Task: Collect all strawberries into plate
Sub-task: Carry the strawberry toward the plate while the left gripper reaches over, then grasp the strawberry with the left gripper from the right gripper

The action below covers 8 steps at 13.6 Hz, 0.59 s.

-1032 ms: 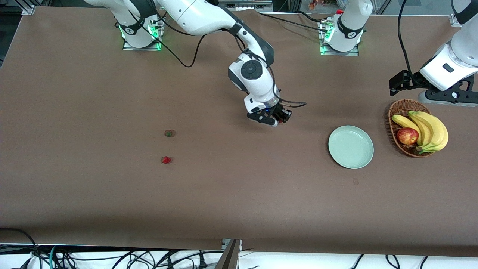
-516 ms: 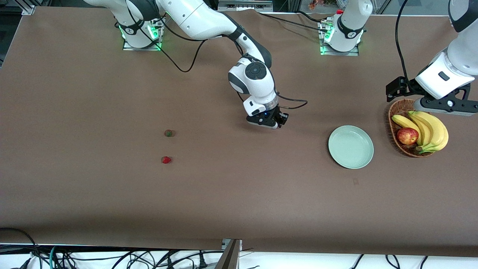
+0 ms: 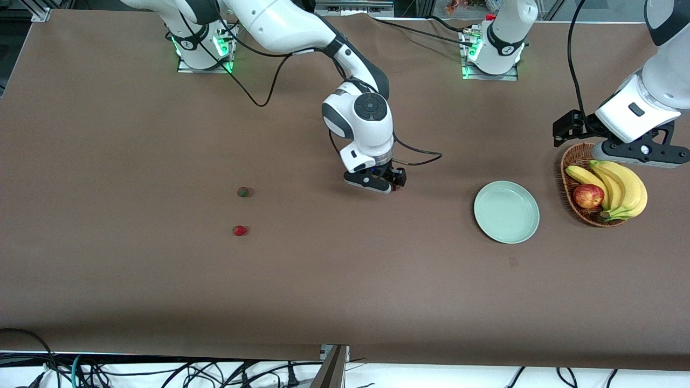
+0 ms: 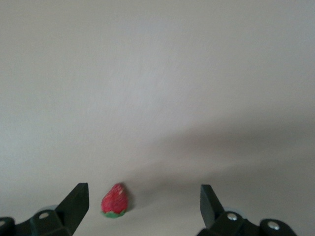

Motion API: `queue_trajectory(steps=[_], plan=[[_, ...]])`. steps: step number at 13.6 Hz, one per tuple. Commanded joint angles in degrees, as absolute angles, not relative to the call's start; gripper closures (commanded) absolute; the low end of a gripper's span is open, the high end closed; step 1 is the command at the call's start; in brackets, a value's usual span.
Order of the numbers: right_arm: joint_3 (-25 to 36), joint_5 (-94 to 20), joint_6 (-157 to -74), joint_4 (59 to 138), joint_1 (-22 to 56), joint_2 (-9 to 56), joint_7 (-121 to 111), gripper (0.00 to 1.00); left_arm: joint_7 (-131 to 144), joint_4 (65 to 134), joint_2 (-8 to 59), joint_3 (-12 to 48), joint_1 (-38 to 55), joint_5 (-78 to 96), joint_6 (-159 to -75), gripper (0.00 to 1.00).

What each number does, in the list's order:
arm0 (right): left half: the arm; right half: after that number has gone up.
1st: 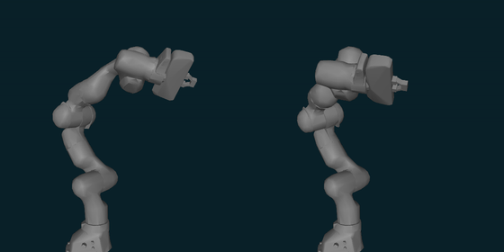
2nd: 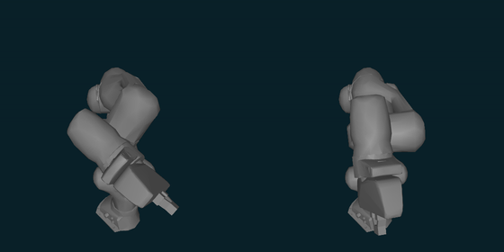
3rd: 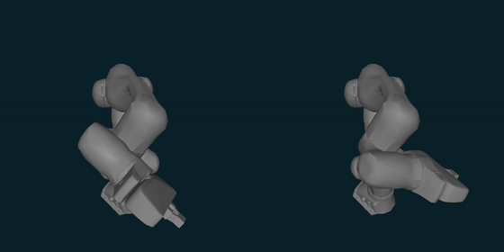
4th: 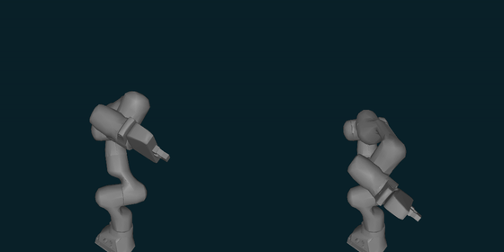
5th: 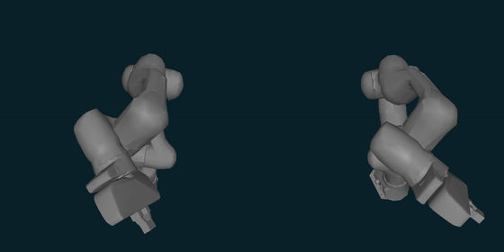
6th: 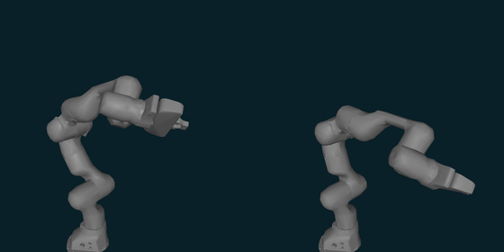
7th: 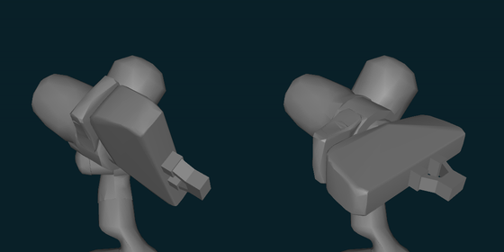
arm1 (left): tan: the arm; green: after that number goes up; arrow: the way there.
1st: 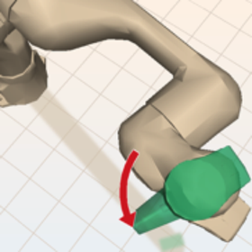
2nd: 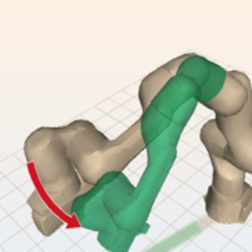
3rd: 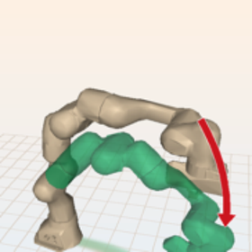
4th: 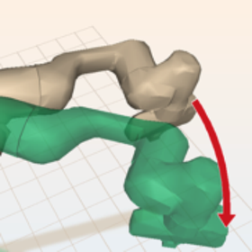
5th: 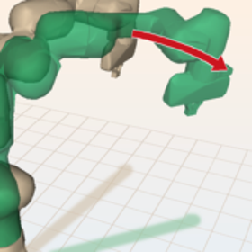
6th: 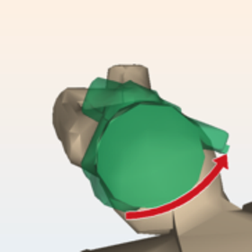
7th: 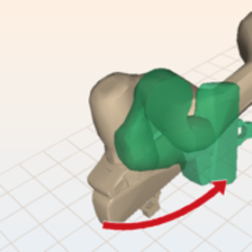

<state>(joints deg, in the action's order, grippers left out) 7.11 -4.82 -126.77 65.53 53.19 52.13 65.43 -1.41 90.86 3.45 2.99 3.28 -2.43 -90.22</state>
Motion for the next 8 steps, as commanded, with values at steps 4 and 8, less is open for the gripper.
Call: queue_trajectory(steps=[4, 8], plan=[[7.8, -6.2, -107.3, 67.7, 41.7, 42.0, 38.3, 0.0, -1.8, 89.6, 13.1, 2.6, 1.8, 7.7, -90.0, 0.0], [14.2, -6.3, -106.3, 76.6, 39.3, 37.8, 23.3, 0.0, 3.8, 89.5, 23.0, 3.1, 9.8, 7.7, -100.9, 0.0]])
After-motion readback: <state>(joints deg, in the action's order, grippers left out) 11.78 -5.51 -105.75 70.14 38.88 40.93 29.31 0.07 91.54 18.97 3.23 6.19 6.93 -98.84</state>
